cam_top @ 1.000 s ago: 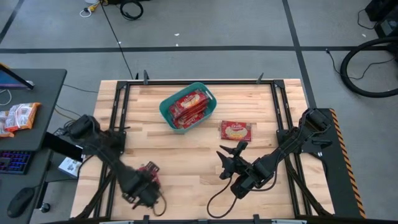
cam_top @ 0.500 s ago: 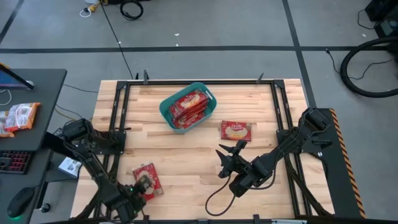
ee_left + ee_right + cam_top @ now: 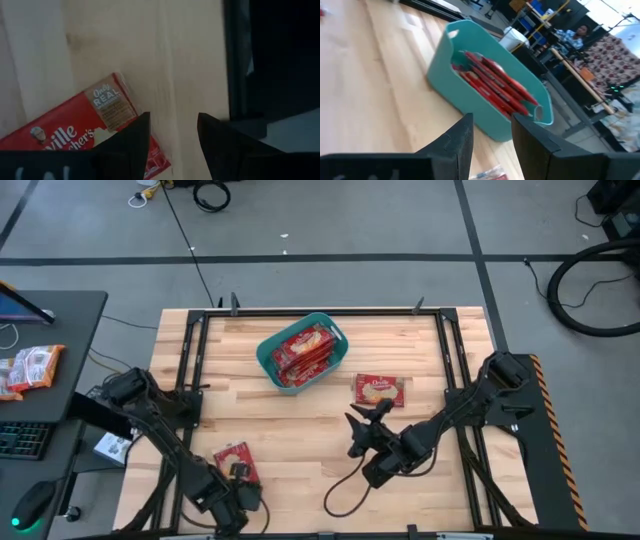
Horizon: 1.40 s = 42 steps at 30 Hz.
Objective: Sort popcorn bags into baskets
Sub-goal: Put the red popcorn bag into the green bin
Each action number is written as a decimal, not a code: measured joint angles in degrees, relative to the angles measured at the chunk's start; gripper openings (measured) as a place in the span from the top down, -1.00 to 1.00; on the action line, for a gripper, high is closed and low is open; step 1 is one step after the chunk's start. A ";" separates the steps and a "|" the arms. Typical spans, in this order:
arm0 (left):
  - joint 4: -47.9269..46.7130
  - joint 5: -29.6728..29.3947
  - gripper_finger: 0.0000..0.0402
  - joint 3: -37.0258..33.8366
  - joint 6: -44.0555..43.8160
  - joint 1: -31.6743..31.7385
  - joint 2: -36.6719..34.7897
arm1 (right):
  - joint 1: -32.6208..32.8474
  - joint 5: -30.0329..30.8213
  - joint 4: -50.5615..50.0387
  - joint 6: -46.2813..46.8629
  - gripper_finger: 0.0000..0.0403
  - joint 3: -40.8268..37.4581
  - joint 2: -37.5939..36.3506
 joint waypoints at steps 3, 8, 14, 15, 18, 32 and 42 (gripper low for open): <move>-2.35 -1.32 0.17 1.49 -3.68 0.37 2.02 | -1.54 0.33 0.74 -1.46 0.32 0.00 0.00; -8.40 -4.71 0.17 7.58 -4.16 0.30 7.16 | -3.86 -1.19 2.06 -4.20 0.32 0.02 0.00; -15.82 -6.30 0.17 12.50 -7.11 0.24 12.79 | -5.07 -1.54 3.05 -6.66 0.32 0.02 0.00; -15.68 -6.29 0.17 12.48 -7.74 0.22 13.20 | -5.07 -1.53 3.19 -6.76 0.32 0.02 0.00; -15.41 -6.28 0.17 12.51 -9.13 0.04 14.20 | -5.07 -1.53 3.57 -7.81 0.32 0.02 0.00; -17.42 -8.12 0.49 12.78 -8.05 -1.90 18.84 | -5.07 -1.55 4.32 -8.25 0.32 0.02 0.00; -24.34 -7.60 0.97 14.64 -1.97 -1.43 18.81 | -4.81 -1.68 4.73 -8.23 0.32 0.02 0.00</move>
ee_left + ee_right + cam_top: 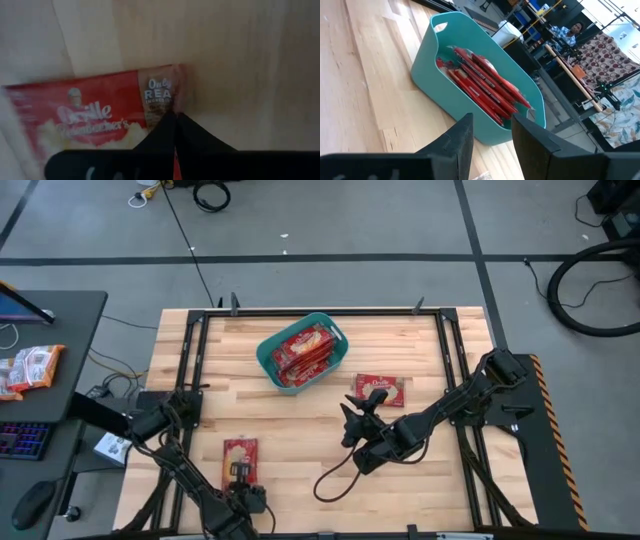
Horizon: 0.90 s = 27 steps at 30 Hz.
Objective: Sort popcorn bags into baskets
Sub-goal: Put the red popcorn bag into the green bin
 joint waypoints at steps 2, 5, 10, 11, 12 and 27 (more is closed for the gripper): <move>-1.27 0.08 0.98 1.31 2.33 1.26 -1.93 | 0.09 -0.29 0.13 0.25 0.32 0.00 0.00; -2.74 -0.66 0.98 2.84 5.41 3.90 -6.47 | 0.09 -1.63 0.65 0.48 0.32 0.00 0.00; -3.98 -2.21 0.99 5.05 10.70 10.10 -14.78 | 0.60 -5.14 1.27 1.10 0.32 0.00 0.00; -4.04 -2.38 0.99 5.24 12.07 11.55 -16.60 | 0.94 -5.43 1.25 1.20 0.32 0.00 0.00; -4.22 -2.48 0.99 5.30 13.52 13.13 -18.33 | 1.36 -5.46 1.25 1.71 0.32 0.00 0.00; 11.71 -2.63 1.00 5.30 58.16 39.86 -30.09 | 8.07 -5.42 1.38 8.08 0.32 0.00 0.00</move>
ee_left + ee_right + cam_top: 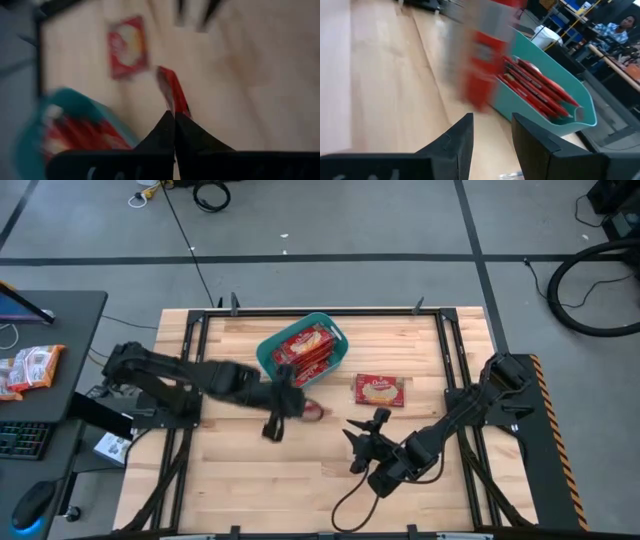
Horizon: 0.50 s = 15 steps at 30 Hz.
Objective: Sort popcorn bags into baskets
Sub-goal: Put the red popcorn bag into the green bin
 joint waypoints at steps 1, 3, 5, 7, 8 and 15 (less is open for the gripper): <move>1.37 -0.02 1.00 0.00 3.40 1.70 0.00 | 0.36 0.00 0.04 0.52 0.32 0.00 0.00; 3.57 -0.03 1.00 0.00 10.51 4.97 0.00 | 1.07 0.11 0.18 1.60 0.32 0.00 0.00; 5.45 -0.03 1.00 0.00 18.50 8.14 0.00 | 1.72 0.26 0.26 2.71 0.32 0.00 0.00; 8.05 -0.05 0.99 0.00 26.19 10.90 0.00 | 2.22 0.38 0.26 3.86 0.32 0.00 0.00; 9.71 -0.06 0.99 0.00 30.03 12.30 0.00 | 2.42 0.46 0.26 4.41 0.32 0.00 0.00; 22.04 0.03 0.97 0.00 50.05 20.36 -0.02 | 3.30 0.48 0.23 8.33 0.32 0.00 0.00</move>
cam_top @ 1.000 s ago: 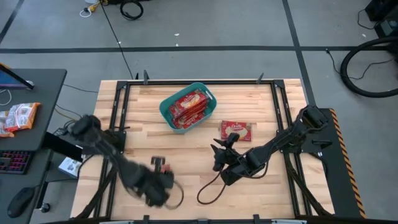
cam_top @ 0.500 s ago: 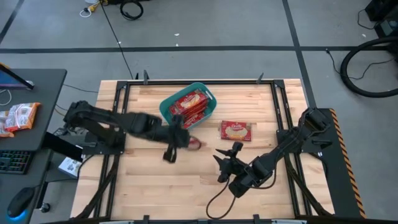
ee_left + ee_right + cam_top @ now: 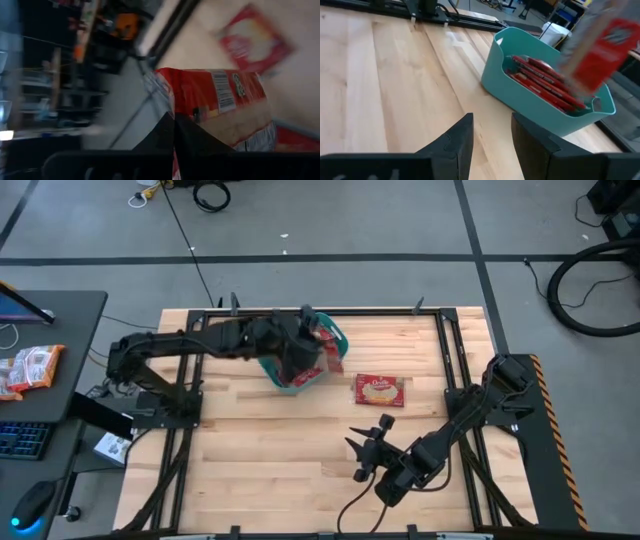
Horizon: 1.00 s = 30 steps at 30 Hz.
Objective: Sort popcorn bags into baskets
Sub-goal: Put the red popcorn bag into the green bin
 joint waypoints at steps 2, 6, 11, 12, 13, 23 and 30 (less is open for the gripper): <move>2.60 0.10 0.96 0.00 3.22 2.35 0.01 | 0.21 0.00 0.00 1.17 0.32 0.00 0.00; 4.42 3.24 0.96 0.00 6.70 8.41 0.00 | 0.57 -0.03 0.00 3.03 0.32 0.00 0.09; 4.70 13.27 0.98 -0.43 5.58 16.32 0.77 | 0.61 -0.79 -0.02 4.66 0.32 0.00 0.11; 4.69 14.82 0.98 -0.49 5.16 17.62 1.05 | 0.63 -0.81 0.00 4.69 0.32 0.00 0.11; 4.05 16.14 0.98 -0.70 4.52 18.94 1.17 | 0.63 -0.89 0.00 4.71 0.32 0.00 0.13; -14.99 22.62 0.98 -5.96 0.86 22.65 1.18 | 0.74 -0.92 0.02 5.52 0.32 -0.04 0.15; -22.15 13.88 0.88 -7.10 -4.43 22.45 1.18 | 0.74 -0.94 0.31 5.36 0.32 -0.04 0.16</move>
